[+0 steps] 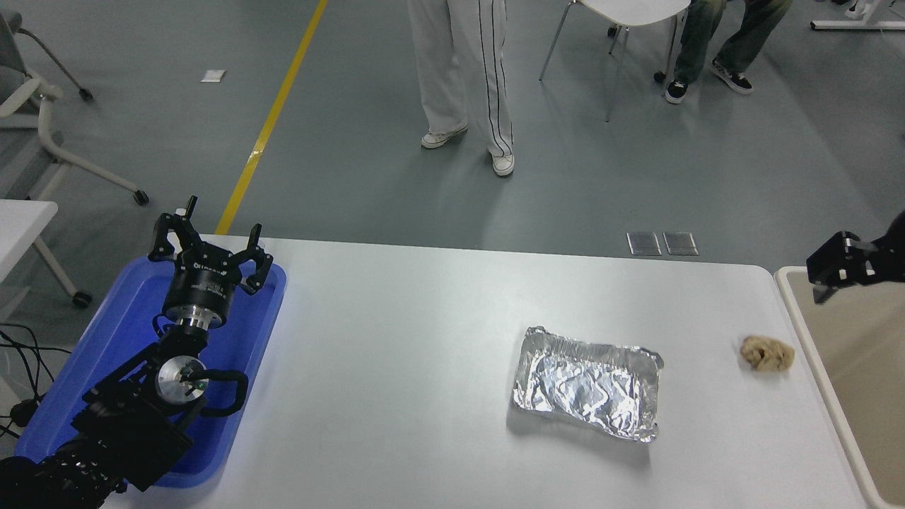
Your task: Pick up paper cup place in dustbin
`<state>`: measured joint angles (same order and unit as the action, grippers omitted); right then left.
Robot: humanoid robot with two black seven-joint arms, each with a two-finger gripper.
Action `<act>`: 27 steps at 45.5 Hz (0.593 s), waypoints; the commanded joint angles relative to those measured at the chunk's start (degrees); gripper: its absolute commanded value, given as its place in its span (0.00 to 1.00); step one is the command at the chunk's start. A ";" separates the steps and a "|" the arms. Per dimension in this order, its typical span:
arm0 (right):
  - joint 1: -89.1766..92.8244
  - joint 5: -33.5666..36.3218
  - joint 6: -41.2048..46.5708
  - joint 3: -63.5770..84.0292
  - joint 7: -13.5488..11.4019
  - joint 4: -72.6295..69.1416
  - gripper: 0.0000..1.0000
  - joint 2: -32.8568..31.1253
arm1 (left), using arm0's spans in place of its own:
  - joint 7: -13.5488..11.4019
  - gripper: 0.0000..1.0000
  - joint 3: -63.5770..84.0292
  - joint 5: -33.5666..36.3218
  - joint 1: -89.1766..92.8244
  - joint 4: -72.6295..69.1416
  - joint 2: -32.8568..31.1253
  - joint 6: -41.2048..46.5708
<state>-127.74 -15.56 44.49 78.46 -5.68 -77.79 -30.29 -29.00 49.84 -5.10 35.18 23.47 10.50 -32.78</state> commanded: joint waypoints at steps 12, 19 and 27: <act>-2.86 0.71 0.51 -3.31 -0.04 -3.51 1.00 3.83 | 0.00 1.00 0.00 0.01 0.07 0.00 -0.04 0.00; -2.86 0.71 0.51 -4.01 -0.12 -3.60 1.00 4.01 | 0.00 1.00 0.00 0.01 0.07 0.00 -0.04 0.00; -2.69 0.71 0.51 -3.93 -0.04 -3.51 1.00 4.36 | 0.00 1.00 0.00 0.01 0.07 0.00 -0.04 0.00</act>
<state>-130.39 -14.91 44.97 74.91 -5.73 -81.12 -26.46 -29.00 49.84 -5.10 35.23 23.47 10.47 -32.72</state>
